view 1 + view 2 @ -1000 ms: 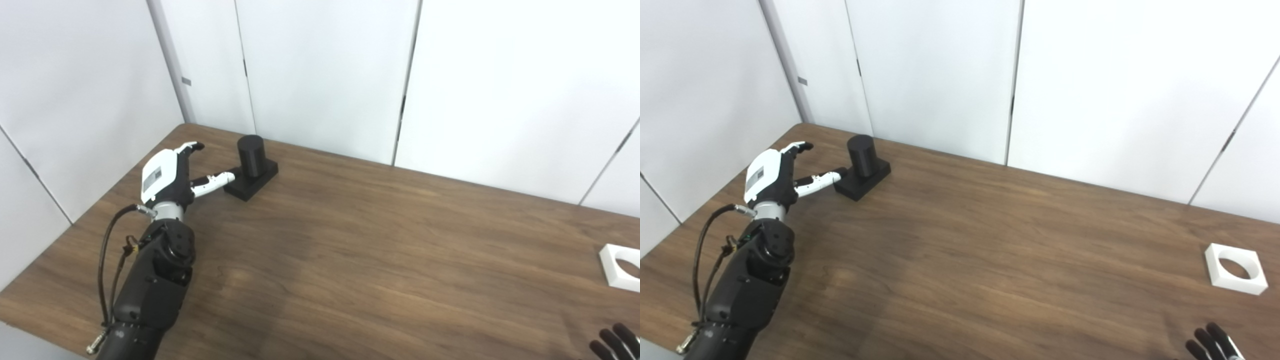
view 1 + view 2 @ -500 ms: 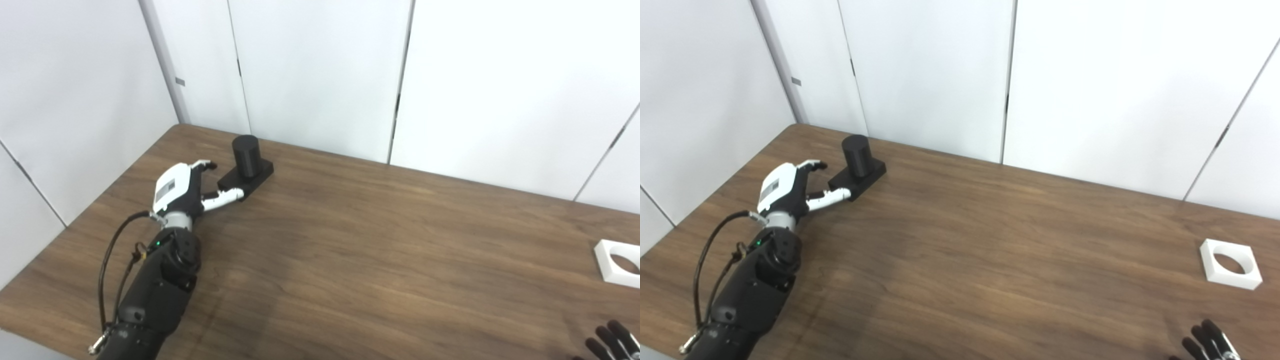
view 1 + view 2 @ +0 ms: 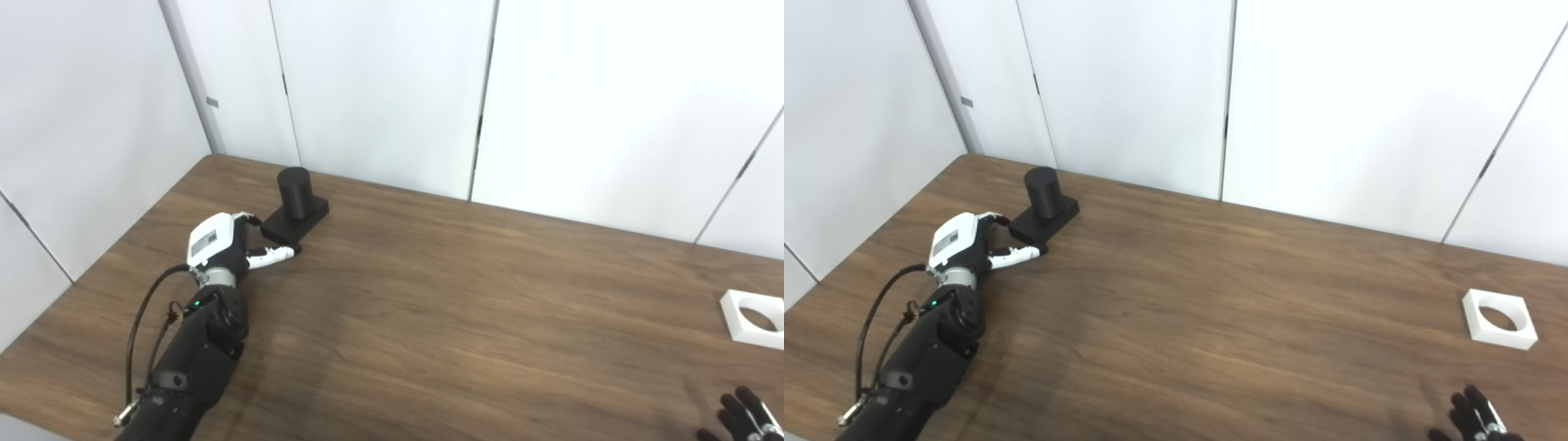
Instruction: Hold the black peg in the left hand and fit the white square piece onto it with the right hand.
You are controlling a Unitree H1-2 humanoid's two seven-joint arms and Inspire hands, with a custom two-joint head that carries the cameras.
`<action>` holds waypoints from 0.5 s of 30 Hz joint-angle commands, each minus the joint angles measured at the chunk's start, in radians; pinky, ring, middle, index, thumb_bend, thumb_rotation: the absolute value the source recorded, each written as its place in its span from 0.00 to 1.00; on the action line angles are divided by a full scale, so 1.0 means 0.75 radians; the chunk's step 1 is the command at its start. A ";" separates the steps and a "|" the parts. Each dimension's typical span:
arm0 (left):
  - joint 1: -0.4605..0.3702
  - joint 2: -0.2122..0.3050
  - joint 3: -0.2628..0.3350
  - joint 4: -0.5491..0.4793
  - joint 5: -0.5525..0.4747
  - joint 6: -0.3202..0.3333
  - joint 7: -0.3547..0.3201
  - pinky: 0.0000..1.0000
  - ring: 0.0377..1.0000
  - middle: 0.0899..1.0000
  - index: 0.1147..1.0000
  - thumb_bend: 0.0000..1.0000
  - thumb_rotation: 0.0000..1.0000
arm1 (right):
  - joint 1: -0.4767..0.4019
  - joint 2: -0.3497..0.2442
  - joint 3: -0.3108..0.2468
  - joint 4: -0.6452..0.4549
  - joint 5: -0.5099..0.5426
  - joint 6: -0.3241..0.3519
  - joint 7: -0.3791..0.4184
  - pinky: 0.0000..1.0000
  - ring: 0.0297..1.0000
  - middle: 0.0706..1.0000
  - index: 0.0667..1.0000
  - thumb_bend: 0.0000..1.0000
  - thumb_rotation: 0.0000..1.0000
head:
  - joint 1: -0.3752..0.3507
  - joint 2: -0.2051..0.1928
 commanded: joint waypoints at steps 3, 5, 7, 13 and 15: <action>-0.094 0.052 -0.032 0.031 0.045 -0.019 0.069 0.92 0.90 0.86 0.74 1.00 0.59 | -0.010 0.012 -0.005 -0.046 0.003 -0.042 0.001 0.89 0.96 0.92 0.94 0.66 1.00 | -0.005 -0.003; -0.106 0.052 -0.048 0.054 0.052 -0.017 0.084 0.91 0.90 0.86 0.74 1.00 0.60 | -0.010 0.014 -0.003 -0.047 -0.007 -0.039 -0.004 0.89 0.96 0.92 0.94 0.66 1.00 | -0.007 -0.005; -0.121 0.050 -0.063 0.081 0.064 -0.015 0.105 0.91 0.89 0.85 0.74 1.00 0.59 | -0.009 0.015 -0.002 -0.047 -0.012 -0.039 -0.007 0.88 0.95 0.92 0.94 0.66 1.00 | -0.010 -0.006; -0.165 0.034 -0.090 0.139 0.080 0.015 0.164 0.90 0.88 0.85 0.74 1.00 0.60 | -0.007 0.011 -0.003 -0.034 -0.004 -0.057 0.004 0.86 0.94 0.92 0.95 0.70 1.00 | -0.013 -0.007; -0.176 0.031 -0.102 0.146 0.083 0.026 0.164 0.91 0.88 0.85 0.75 1.00 0.61 | -0.007 0.011 -0.002 -0.032 -0.004 -0.059 0.005 0.85 0.93 0.92 0.94 0.71 1.00 | -0.015 -0.008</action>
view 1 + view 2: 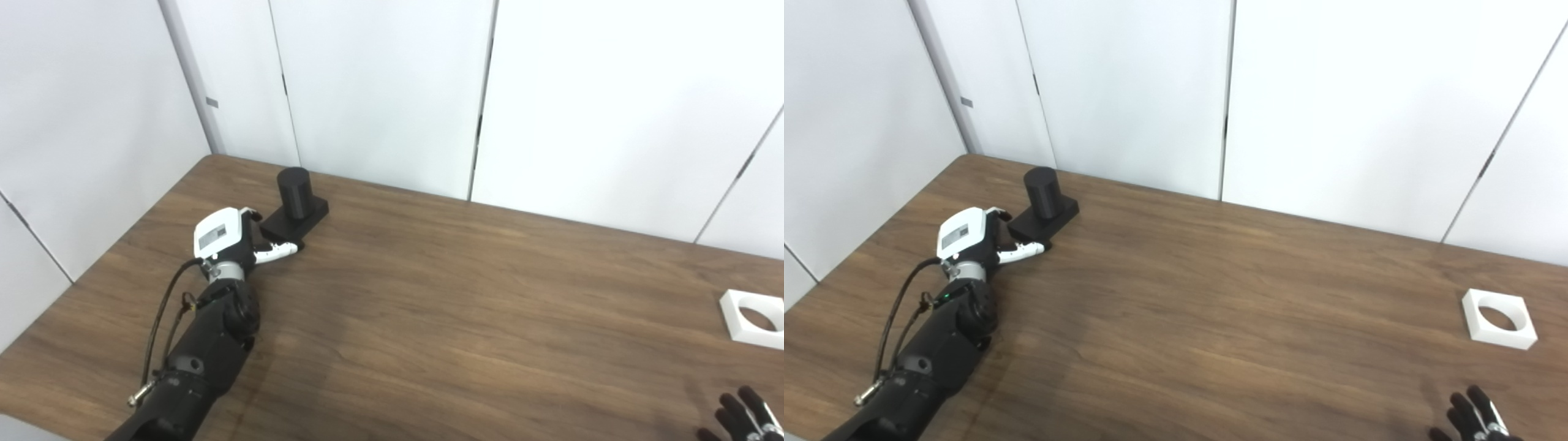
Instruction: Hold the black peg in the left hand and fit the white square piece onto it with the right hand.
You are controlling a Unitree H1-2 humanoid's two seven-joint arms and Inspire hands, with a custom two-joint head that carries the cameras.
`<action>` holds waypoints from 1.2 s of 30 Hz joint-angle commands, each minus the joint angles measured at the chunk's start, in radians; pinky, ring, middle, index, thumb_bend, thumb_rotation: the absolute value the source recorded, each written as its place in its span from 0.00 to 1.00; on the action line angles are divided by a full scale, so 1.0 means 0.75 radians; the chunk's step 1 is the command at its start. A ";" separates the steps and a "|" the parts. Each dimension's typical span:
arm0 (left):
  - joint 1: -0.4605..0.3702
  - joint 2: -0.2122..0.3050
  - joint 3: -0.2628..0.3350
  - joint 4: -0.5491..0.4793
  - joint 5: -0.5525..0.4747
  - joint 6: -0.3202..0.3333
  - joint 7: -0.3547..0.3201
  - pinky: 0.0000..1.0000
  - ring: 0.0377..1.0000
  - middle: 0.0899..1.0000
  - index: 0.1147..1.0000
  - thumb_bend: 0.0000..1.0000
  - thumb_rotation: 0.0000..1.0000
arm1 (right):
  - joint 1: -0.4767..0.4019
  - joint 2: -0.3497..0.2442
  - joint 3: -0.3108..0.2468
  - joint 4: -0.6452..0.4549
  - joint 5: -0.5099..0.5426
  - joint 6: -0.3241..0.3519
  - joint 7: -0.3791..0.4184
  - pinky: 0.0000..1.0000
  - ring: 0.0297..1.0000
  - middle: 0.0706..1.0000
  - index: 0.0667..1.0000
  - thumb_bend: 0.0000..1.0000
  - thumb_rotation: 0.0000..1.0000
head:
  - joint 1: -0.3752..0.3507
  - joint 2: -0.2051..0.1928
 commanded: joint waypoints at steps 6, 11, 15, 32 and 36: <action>-0.103 0.014 -0.031 0.005 0.046 0.007 0.083 0.88 0.86 0.83 0.76 1.00 0.59 | -0.007 0.015 -0.001 -0.037 -0.009 -0.048 -0.002 0.85 0.93 0.91 0.94 0.75 1.00 | -0.009 0.001; -0.121 0.006 -0.046 0.037 0.042 0.000 0.117 0.86 0.86 0.83 0.74 1.00 0.55 | -0.008 0.021 0.003 -0.043 -0.020 -0.038 -0.010 0.83 0.92 0.90 0.94 0.76 1.00 | -0.013 0.002; -0.134 0.002 -0.049 0.049 0.027 -0.008 0.122 0.87 0.86 0.82 0.72 0.98 0.52 | -0.012 0.024 0.005 -0.035 -0.029 -0.044 -0.012 0.84 0.92 0.89 0.92 0.79 1.00 | -0.019 0.002; -0.140 0.005 -0.044 0.093 -0.010 -0.067 0.165 0.81 0.78 0.69 0.43 0.59 0.11 | -0.019 0.024 0.009 -0.027 -0.034 -0.053 -0.011 0.87 0.93 0.90 0.93 0.83 1.00 | -0.029 0.007; -0.133 0.004 -0.030 0.096 -0.026 -0.097 0.189 0.82 0.77 0.65 0.41 0.53 0.06 | -0.019 0.027 0.013 -0.034 -0.044 -0.041 -0.017 0.86 0.93 0.90 0.94 0.84 1.00 | -0.033 0.009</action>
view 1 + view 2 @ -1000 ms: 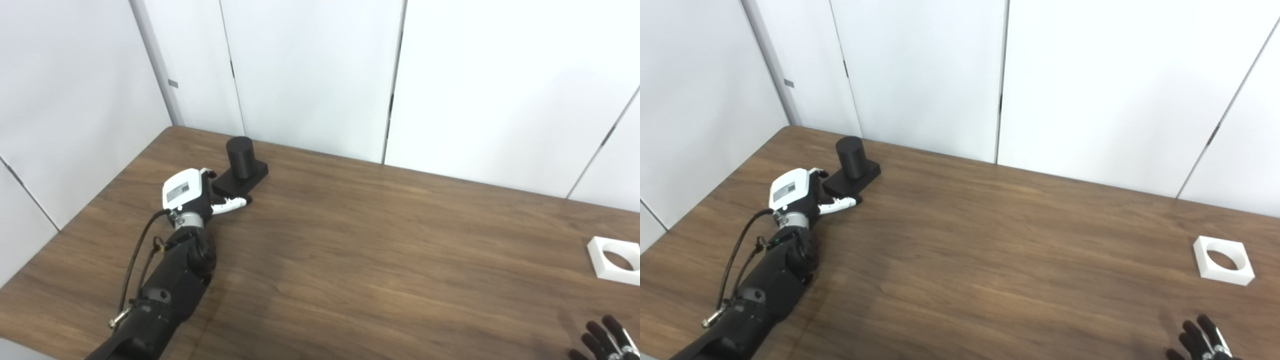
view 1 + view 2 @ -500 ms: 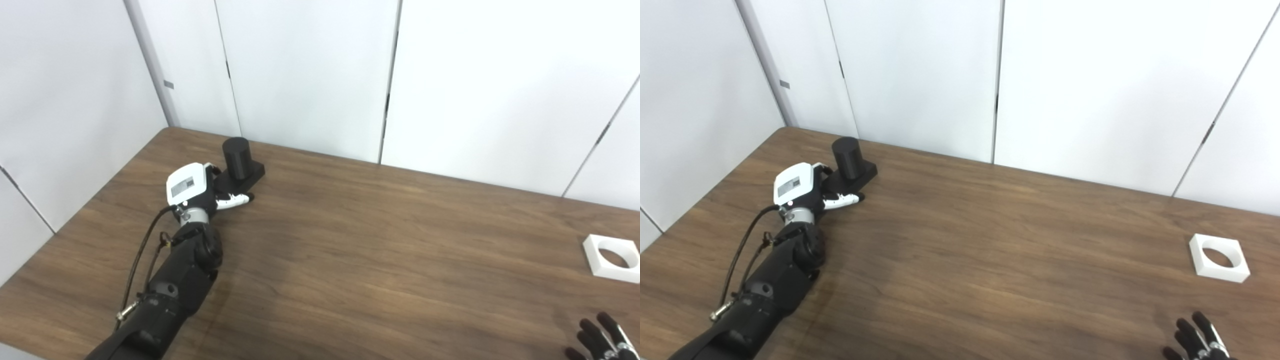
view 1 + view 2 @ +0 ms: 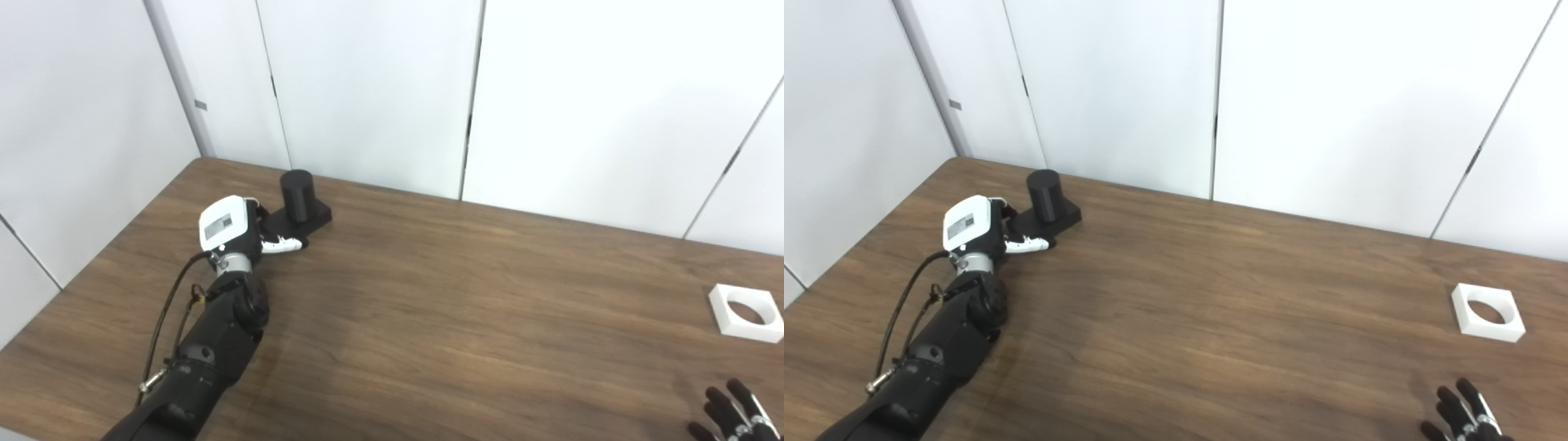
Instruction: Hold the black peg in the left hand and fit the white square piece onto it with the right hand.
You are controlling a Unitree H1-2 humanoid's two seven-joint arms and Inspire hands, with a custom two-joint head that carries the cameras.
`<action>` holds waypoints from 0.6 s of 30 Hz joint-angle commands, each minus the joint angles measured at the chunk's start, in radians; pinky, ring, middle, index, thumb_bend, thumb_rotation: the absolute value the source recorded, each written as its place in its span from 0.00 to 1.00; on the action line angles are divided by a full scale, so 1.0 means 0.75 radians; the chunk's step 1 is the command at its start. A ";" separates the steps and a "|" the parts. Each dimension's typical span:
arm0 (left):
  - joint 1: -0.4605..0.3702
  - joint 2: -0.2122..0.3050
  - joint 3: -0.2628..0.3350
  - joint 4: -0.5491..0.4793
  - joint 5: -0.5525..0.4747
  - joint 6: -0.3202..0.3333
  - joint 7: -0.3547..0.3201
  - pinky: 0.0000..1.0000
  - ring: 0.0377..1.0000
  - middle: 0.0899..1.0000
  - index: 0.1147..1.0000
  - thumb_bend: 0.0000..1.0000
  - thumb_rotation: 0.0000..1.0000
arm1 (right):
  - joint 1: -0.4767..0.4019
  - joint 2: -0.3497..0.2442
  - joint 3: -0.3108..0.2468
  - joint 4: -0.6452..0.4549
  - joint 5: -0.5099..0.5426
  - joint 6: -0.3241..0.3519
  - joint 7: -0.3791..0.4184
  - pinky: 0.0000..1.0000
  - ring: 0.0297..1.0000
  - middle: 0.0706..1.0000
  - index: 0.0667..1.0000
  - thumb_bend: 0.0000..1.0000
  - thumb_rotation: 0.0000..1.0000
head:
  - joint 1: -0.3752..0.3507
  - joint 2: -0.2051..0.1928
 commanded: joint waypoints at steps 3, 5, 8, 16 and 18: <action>-0.046 0.032 0.028 -0.004 -0.015 -0.031 0.039 0.83 0.78 0.65 0.41 0.52 0.05 | -0.017 0.023 0.006 -0.036 -0.012 -0.034 -0.006 0.89 0.94 0.91 0.95 0.84 1.00 | -0.003 0.002; -0.043 0.036 0.032 -0.003 -0.023 -0.034 0.034 0.82 0.78 0.65 0.41 0.52 0.05 | -0.019 0.024 0.009 -0.034 -0.015 -0.037 -0.006 0.89 0.94 0.90 0.95 0.84 1.00 | -0.010 0.002; -0.029 0.043 0.036 -0.025 -0.040 -0.054 0.023 0.80 0.78 0.65 0.41 0.52 0.05 | -0.021 0.031 0.013 -0.032 -0.017 -0.042 -0.010 0.89 0.94 0.90 0.95 0.83 1.00 | -0.033 0.005; 0.107 0.029 0.022 -0.333 -0.079 -0.146 -0.072 0.64 0.69 0.63 0.41 0.52 0.05 | -0.032 0.034 0.040 -0.013 0.025 -0.078 0.015 1.00 1.00 0.98 1.00 0.83 1.00 | -0.103 0.023; 0.150 0.013 0.022 -0.445 -0.090 -0.138 -0.117 0.65 0.70 0.63 0.41 0.52 0.05 | -0.031 0.035 0.048 -0.026 0.027 -0.065 0.010 1.00 1.00 0.99 1.00 0.80 1.00 | -0.122 0.032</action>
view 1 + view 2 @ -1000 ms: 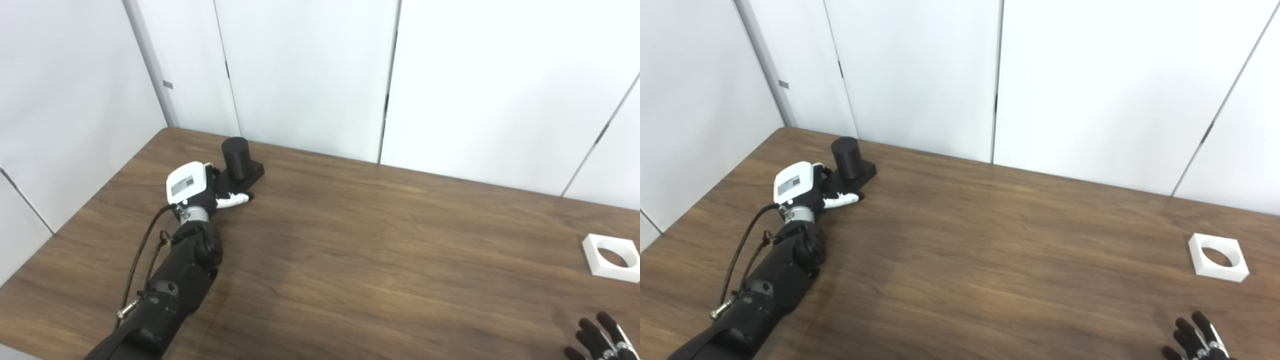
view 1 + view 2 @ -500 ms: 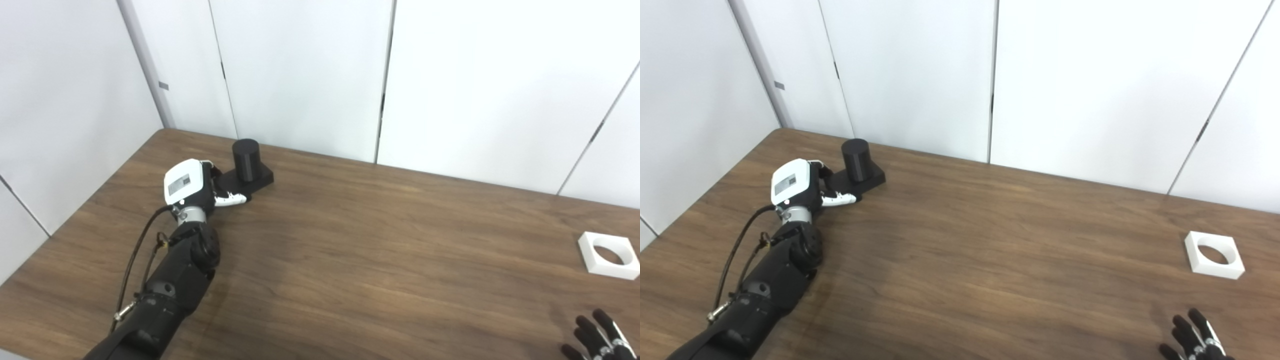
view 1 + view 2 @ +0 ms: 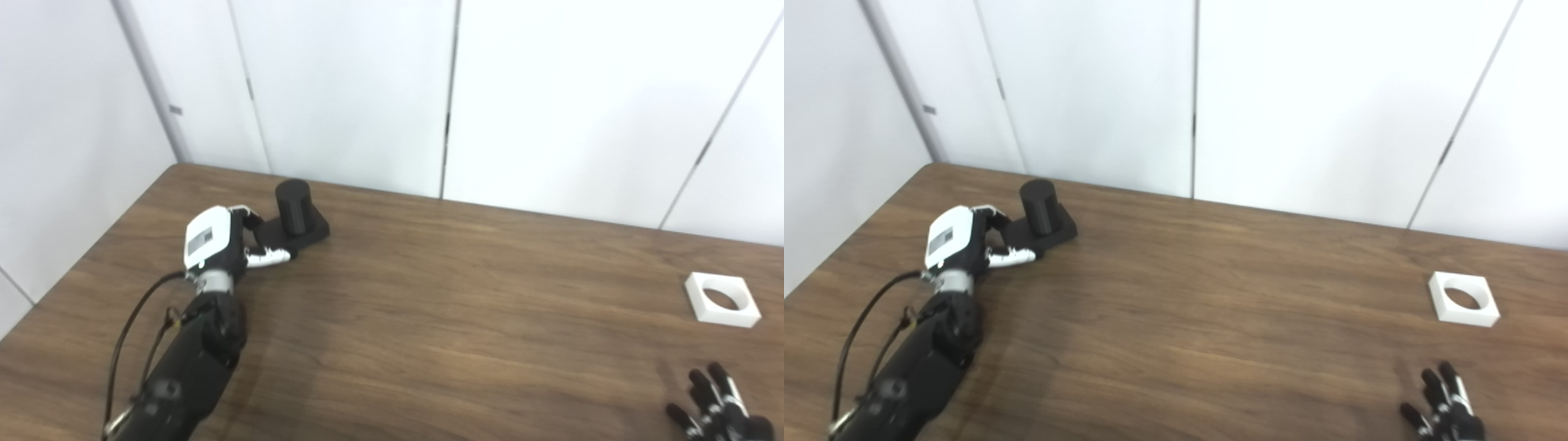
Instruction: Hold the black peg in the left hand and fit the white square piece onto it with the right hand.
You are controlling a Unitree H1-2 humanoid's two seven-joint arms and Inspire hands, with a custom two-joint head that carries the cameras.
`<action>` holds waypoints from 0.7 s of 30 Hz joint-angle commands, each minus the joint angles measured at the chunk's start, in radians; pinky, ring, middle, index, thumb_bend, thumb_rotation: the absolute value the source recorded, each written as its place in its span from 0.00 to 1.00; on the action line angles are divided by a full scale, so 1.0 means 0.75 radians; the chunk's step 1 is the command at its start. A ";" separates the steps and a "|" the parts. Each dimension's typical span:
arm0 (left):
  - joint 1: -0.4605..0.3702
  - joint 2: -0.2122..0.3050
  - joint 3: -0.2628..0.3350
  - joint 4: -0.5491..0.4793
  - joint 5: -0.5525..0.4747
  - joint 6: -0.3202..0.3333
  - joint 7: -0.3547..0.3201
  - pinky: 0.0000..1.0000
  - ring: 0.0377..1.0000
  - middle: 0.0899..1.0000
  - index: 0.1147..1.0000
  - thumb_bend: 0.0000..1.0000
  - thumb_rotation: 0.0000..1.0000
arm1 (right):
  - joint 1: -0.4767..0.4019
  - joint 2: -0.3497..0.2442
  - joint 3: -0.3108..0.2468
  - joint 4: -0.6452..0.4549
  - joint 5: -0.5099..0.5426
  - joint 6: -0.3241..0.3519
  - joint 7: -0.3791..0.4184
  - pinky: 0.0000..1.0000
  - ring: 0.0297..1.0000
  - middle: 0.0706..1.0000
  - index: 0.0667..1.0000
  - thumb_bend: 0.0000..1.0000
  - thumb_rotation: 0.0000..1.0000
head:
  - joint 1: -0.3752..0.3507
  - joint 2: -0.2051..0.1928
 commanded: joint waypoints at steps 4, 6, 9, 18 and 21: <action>0.034 -0.008 -0.001 -0.322 -0.001 0.052 -0.154 0.72 0.75 0.66 0.42 0.52 0.05 | -0.021 0.042 0.013 -0.063 0.017 -0.014 -0.009 1.00 1.00 0.99 1.00 0.71 1.00 | -0.014 0.013; 0.070 -0.019 -0.009 -0.428 0.005 0.076 -0.216 0.73 0.77 0.69 0.42 0.52 0.05 | -0.018 0.043 0.019 -0.077 0.010 -0.001 -0.017 1.00 1.00 0.99 1.00 0.67 1.00 | -0.029 0.022; 0.137 -0.027 -0.046 -0.572 0.018 0.067 -0.304 0.72 0.76 0.69 0.42 0.51 0.05 | -0.019 0.049 0.031 -0.107 -0.006 0.023 -0.030 1.00 1.00 0.99 1.00 0.60 1.00 | -0.054 0.035; 0.313 -0.106 -0.242 -0.824 0.150 0.052 -0.486 0.75 0.76 0.70 0.42 0.52 0.05 | -0.010 0.050 0.064 -0.141 -0.049 0.039 -0.057 1.00 1.00 0.99 1.00 0.46 1.00 | -0.108 0.069; 0.371 -0.141 -0.301 -0.866 0.195 0.003 -0.505 0.79 0.77 0.70 0.42 0.52 0.05 | -0.006 0.058 0.066 -0.148 -0.032 0.029 -0.059 1.00 1.00 0.97 1.00 0.44 1.00 | -0.135 0.088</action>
